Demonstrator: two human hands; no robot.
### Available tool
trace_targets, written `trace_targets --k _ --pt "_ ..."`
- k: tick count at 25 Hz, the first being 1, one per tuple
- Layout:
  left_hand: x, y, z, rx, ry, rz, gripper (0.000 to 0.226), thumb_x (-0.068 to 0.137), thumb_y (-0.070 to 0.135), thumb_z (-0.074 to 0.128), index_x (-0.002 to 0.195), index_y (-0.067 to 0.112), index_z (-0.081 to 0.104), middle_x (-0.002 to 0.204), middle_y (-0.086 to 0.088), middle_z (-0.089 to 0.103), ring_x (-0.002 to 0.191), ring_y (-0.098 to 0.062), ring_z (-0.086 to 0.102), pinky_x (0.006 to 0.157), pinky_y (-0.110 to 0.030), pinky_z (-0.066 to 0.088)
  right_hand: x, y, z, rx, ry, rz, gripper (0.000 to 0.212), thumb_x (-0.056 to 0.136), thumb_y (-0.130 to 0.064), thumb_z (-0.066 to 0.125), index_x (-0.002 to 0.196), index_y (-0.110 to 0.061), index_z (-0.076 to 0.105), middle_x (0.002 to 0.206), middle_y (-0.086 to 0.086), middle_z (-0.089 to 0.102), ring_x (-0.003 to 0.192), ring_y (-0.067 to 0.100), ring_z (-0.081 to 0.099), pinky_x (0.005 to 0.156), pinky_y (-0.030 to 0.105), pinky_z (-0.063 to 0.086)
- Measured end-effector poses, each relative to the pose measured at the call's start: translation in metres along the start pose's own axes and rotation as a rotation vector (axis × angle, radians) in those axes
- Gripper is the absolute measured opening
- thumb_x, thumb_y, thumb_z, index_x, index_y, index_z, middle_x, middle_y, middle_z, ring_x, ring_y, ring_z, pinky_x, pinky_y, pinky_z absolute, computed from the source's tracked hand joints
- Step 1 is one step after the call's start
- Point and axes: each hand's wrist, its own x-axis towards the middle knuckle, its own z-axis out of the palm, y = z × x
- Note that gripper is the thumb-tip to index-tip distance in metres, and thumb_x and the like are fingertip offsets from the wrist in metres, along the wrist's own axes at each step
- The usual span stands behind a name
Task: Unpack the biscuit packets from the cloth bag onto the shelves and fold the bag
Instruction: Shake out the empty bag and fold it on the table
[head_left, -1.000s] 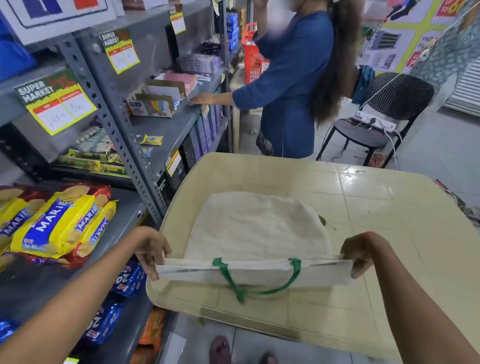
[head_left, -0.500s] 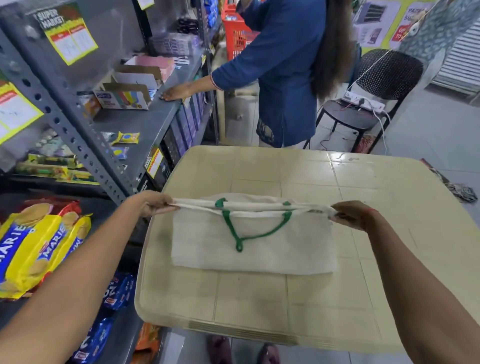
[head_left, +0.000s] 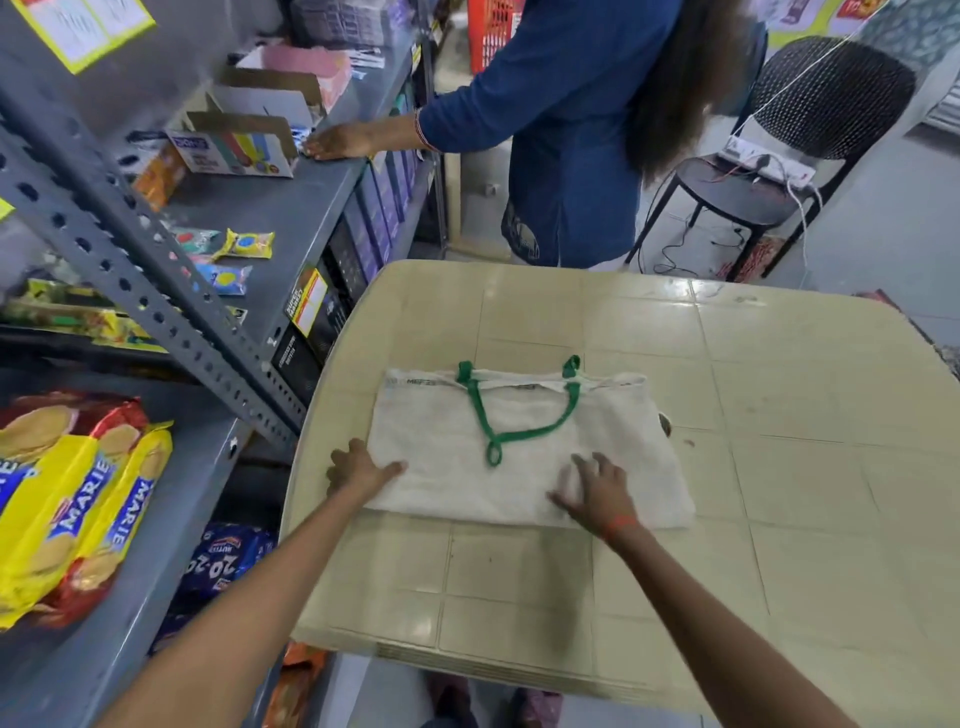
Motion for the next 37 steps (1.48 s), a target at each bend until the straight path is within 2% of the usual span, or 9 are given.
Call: trace_targets --k 8,11,15,19,22,26,30,33,37 --pt "-0.054 -0.036 0.044 0.090 -0.163 0.009 0.061 0.076 0.033 0.073 0.126 0.007 0.050 0.126 -0.013 0.060 0.111 -0.029 0.061 0.082 -0.030 0.050 0.024 0.029 0.003 -0.317 -0.066 -0.067 0.063 0.097 -0.010 0.028 0.152 -0.031 0.007 0.163 0.002 -0.001 0.150 0.030 0.005 0.119 0.048 0.022" --pt "-0.083 -0.044 0.077 -0.013 -0.323 0.054 0.049 0.074 0.031 0.075 0.111 0.006 0.055 0.107 -0.013 0.064 0.092 -0.027 0.066 0.079 -0.036 0.054 0.043 0.027 -0.014 -0.343 -0.156 -0.052 0.064 0.097 -0.009 0.026 0.152 -0.032 0.003 0.163 -0.001 -0.007 0.150 0.029 0.000 0.120 0.050 0.016" --pt "-0.099 -0.036 0.070 -0.221 -0.335 -0.132 0.059 0.073 0.063 0.065 0.083 0.005 0.060 0.070 -0.015 0.069 0.049 -0.023 0.060 0.050 -0.028 0.050 0.026 -0.015 -0.016 -0.345 -0.012 -0.194 0.054 0.093 -0.034 0.046 0.144 -0.018 0.034 0.155 0.008 0.029 0.141 0.032 0.027 0.112 0.046 0.033" --pt "-0.065 -0.041 0.035 -0.498 0.039 -0.180 0.052 0.079 0.052 0.067 0.080 0.000 0.067 0.085 -0.021 0.073 0.069 -0.028 0.070 0.063 -0.030 0.053 -0.060 -0.075 0.051 -0.148 -0.177 -0.615 0.060 0.077 -0.058 0.063 0.115 -0.012 0.061 0.120 0.013 0.056 0.114 0.030 0.050 0.096 0.035 0.042" --pt "-0.049 -0.037 0.028 -0.811 -0.071 -0.103 0.039 0.083 0.018 0.071 0.108 -0.010 0.062 0.113 -0.027 0.067 0.089 -0.029 0.066 0.073 -0.036 0.053 -0.095 -0.096 0.092 -0.289 -0.192 -0.600 0.077 0.062 -0.068 0.065 0.111 -0.009 0.060 0.116 0.015 0.052 0.109 0.032 0.046 0.091 0.043 0.044" --pt "-0.059 -0.028 0.041 -0.859 -0.190 -0.120 0.036 0.083 0.002 0.067 0.118 -0.005 0.059 0.121 -0.025 0.064 0.086 -0.026 0.063 0.062 -0.031 0.053 -0.102 -0.102 0.101 -0.358 -0.117 -0.537 0.035 0.083 -0.018 0.052 0.115 -0.004 0.053 0.124 0.019 0.046 0.117 0.037 0.042 0.089 0.044 0.043" --pt "-0.065 -0.046 0.042 -0.758 -0.139 -0.140 0.036 0.082 0.000 0.065 0.118 -0.005 0.059 0.112 -0.021 0.065 0.094 -0.032 0.063 0.073 -0.039 0.055 -0.096 -0.087 0.098 -0.336 -0.105 -0.591 0.033 0.079 -0.009 0.050 0.109 0.000 0.058 0.123 0.018 0.049 0.118 0.032 0.043 0.088 0.043 0.043" --pt "-0.075 -0.065 0.031 -0.580 -0.198 -0.158 0.027 0.081 0.001 0.066 0.106 -0.005 0.061 0.084 -0.017 0.063 0.063 -0.024 0.059 0.052 -0.028 0.049 -0.092 -0.082 0.083 -0.290 -0.225 -0.606 0.033 0.076 -0.020 0.063 0.103 0.000 0.065 0.116 0.019 0.057 0.111 0.030 0.050 0.090 0.037 0.042" --pt "-0.092 -0.089 0.002 0.000 -0.605 -0.104 0.025 0.088 0.027 0.063 0.098 0.004 0.062 0.073 -0.005 0.072 0.057 -0.015 0.063 0.061 -0.026 0.052 -0.094 -0.072 0.054 -0.178 -0.639 -0.522 0.026 0.081 -0.027 0.068 0.068 -0.006 0.059 0.072 0.014 0.059 0.069 0.026 0.053 0.062 0.030 0.042"
